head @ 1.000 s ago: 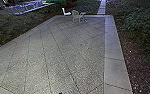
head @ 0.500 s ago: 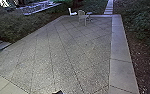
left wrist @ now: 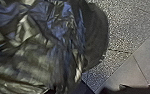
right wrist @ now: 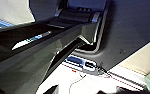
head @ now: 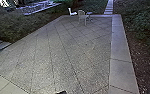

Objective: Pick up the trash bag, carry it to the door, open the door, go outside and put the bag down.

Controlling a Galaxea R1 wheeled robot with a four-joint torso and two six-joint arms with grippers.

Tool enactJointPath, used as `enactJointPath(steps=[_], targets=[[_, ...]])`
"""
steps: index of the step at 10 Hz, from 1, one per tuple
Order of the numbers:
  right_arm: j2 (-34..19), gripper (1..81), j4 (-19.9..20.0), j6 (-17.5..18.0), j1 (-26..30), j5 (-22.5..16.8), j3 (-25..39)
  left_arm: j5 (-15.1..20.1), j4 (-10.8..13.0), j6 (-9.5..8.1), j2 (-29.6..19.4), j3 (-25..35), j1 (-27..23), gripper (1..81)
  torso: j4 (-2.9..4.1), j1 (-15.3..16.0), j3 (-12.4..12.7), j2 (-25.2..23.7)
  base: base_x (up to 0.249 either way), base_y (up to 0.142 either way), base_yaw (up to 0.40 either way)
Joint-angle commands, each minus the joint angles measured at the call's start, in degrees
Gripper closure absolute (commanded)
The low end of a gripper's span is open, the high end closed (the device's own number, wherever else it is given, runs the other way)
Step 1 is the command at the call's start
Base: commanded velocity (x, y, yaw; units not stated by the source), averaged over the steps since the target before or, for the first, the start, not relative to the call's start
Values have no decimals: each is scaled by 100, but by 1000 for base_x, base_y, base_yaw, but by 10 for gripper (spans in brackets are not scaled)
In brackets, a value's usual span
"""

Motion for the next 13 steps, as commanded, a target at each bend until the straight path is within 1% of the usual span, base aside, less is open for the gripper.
enactJointPath(steps=[1,3,4,5,6,8,9,10,11,12,13], targets=[[204,10,-17,-23,69,-12,203,357,-37,16,-225,40,-543,10,0,0,0,0,0,0,0],[204,10,-17,-23,69,5,195,392,-37,59,-217,40,-543,10,0,0,0,0,0,0,0],[195,10,10,-23,69,111,177,603,-29,77,-217,40,-534,10,0,0,0,0,0,0,0],[204,10,10,-23,61,138,142,928,103,173,-208,40,-482,10,0,0,0,0,0,0,0],[212,10,10,-23,61,138,133,1121,199,357,-164,49,-377,10,0,0,347,0,0,0,0],[212,10,27,-23,61,146,124,1184,218,824,-67,40,-16,10,0,2,607,5,0,0,0],[212,10,36,-14,69,146,124,1184,209,991,-41,40,168,10,-301,5,823,5,0,0,0],[212,10,36,-14,78,146,133,1184,226,1105,3,40,370,10,-387,2,988,5,0,0,0],[212,10,45,-14,78,146,124,1184,235,1272,65,31,573,10,-491,2,1178,5,0,0,0],[212,10,45,-14,78,155,116,1175,235,1508,152,14,809,10,-634,0,1333,5,0,0,0],[212,10,53,-14,78,208,80,1175,235,1693,231,-4,1004,10,-750,0,1473,2,0,0,0]])
